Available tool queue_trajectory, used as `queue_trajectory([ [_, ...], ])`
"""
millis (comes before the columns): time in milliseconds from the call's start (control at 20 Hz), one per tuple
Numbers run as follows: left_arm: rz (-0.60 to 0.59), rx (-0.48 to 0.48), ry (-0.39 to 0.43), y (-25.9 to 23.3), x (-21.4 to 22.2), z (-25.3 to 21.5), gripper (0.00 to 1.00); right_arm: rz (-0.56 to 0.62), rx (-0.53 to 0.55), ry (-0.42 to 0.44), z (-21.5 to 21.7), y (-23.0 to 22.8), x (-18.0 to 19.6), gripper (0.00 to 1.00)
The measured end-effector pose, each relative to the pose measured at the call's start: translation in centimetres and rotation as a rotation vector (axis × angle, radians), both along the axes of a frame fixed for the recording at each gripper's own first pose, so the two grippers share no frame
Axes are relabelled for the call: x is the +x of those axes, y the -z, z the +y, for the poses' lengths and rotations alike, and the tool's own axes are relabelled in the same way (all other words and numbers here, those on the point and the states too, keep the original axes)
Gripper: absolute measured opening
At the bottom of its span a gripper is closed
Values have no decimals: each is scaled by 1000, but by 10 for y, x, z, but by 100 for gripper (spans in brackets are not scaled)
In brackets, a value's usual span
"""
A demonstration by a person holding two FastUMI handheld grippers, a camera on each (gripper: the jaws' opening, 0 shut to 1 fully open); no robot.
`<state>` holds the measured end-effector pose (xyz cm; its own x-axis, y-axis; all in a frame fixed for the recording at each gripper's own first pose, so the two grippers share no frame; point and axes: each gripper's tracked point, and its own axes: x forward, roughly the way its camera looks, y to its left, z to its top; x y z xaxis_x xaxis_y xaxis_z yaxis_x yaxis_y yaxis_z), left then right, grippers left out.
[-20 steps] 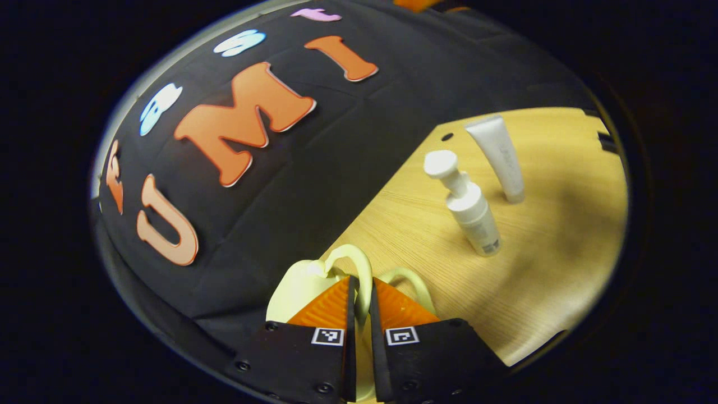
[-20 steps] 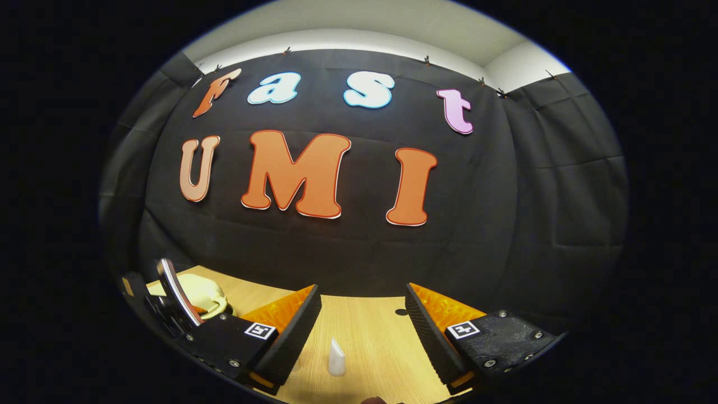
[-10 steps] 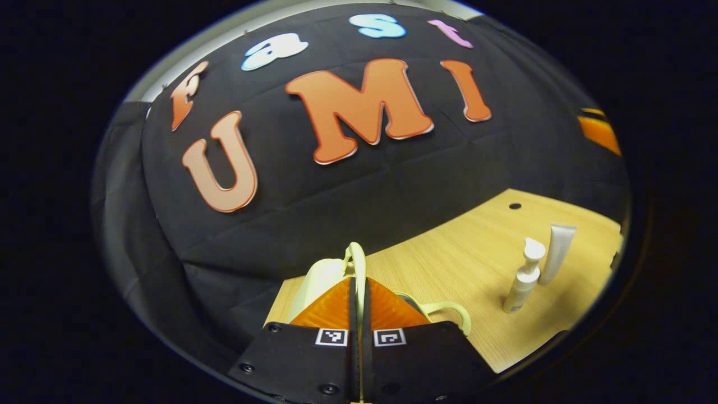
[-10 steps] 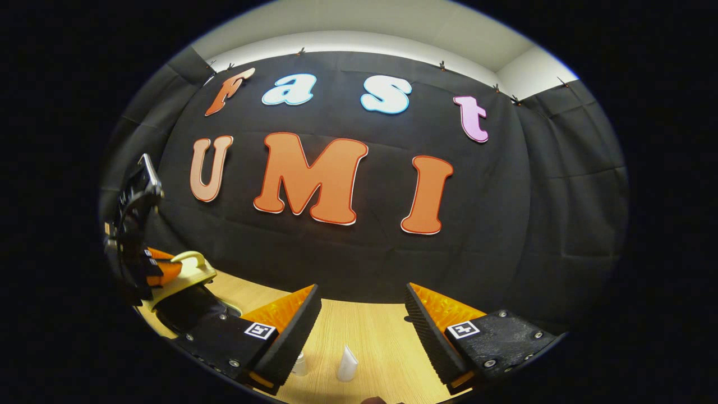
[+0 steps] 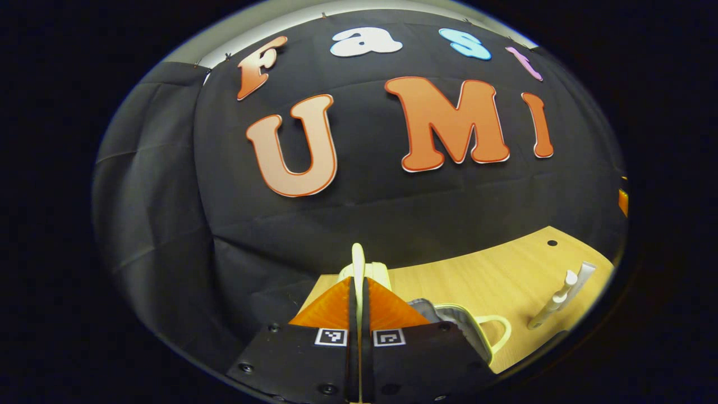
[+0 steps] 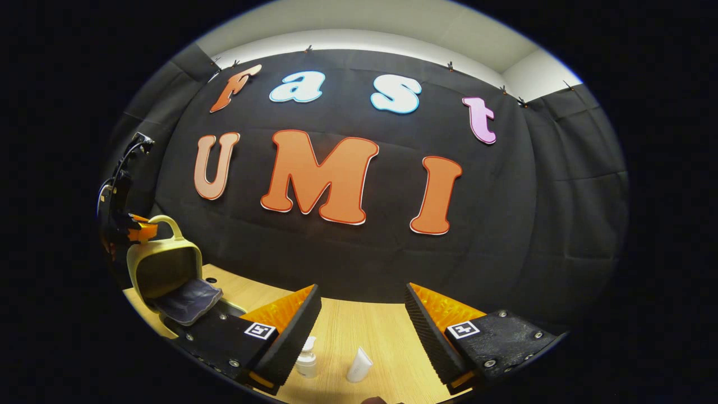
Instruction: First open the suitcase, pack the skin care products into it, and then close the suitcase.
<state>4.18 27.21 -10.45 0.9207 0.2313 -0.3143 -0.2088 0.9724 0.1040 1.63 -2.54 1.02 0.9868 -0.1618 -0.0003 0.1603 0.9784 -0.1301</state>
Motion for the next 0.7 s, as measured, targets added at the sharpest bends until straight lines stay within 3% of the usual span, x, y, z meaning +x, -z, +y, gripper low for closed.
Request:
queue_trajectory([
  [350, 41, 16, -83, 29, -16, 93, 2, -5, 25, -20, 41, -1, 12, 98],
  [700, 153, 39, -129, 94, -28, 178, 2, 8, 16, -25, 83, 6, 17, 95],
])
